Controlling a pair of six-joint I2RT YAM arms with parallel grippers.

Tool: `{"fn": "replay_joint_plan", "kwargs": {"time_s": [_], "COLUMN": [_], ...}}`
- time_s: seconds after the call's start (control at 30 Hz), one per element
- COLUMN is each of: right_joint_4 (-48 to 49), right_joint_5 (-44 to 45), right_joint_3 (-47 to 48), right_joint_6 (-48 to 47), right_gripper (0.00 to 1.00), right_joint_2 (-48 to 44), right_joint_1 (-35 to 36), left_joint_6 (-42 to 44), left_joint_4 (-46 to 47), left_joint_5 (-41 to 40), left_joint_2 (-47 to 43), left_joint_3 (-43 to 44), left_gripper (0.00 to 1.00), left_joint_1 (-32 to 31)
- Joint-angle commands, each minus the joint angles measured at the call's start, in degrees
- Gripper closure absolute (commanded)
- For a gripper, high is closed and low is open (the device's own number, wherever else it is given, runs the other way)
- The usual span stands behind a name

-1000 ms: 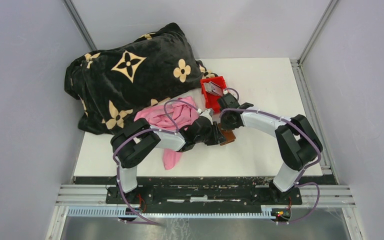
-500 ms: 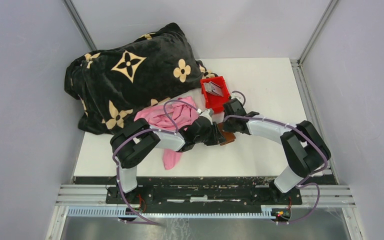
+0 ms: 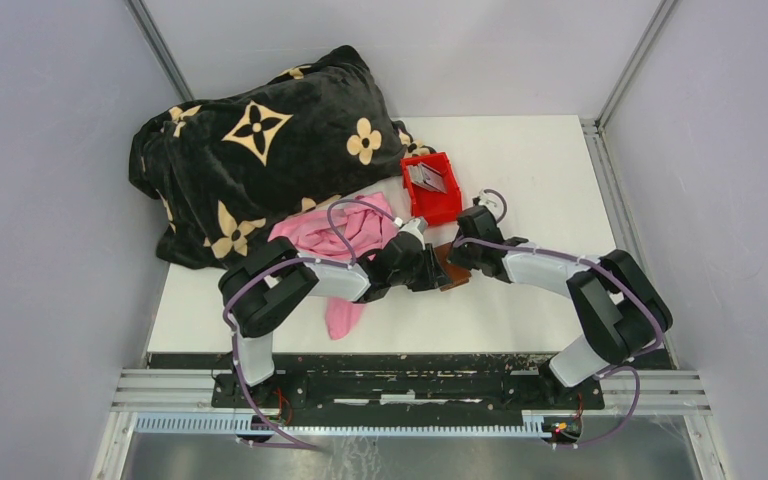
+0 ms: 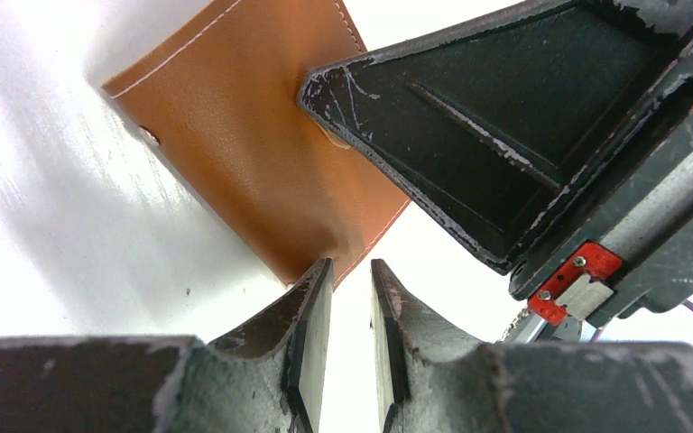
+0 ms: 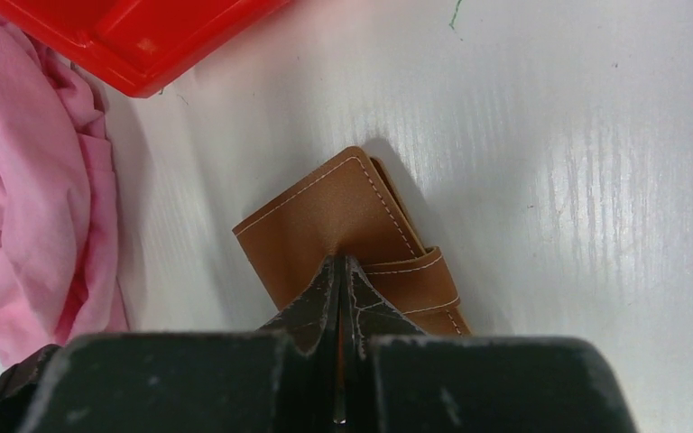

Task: Put the credit cards into the card holder
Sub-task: Close the card holder at the center of the board.

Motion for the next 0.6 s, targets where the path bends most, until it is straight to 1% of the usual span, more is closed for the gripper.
{"fn": "replay_joint_plan", "kwargs": {"time_s": [0.0, 0.13, 0.57], "right_joint_4": [-13.3, -14.1, -14.3], "right_joint_5": [4.3, 5.8, 11.0], "right_joint_3": [-6.5, -7.0, -10.2], "right_joint_6": [2.4, 4.9, 18.5], "right_gripper": [0.99, 0.99, 0.99], "right_joint_2": [5.9, 5.5, 3.1], "right_joint_1": [-0.3, -0.3, 0.3], "left_joint_6": [2.2, 3.6, 7.1], "left_joint_4": [-15.3, -17.1, -20.9], "left_joint_5": [-4.2, -4.4, -4.3], "left_joint_2": [0.9, 1.2, 1.9], "left_joint_3": [-1.4, 0.3, 3.7], "left_gripper": [0.68, 0.68, 0.68], "left_joint_1": [0.6, 0.7, 0.7]}}
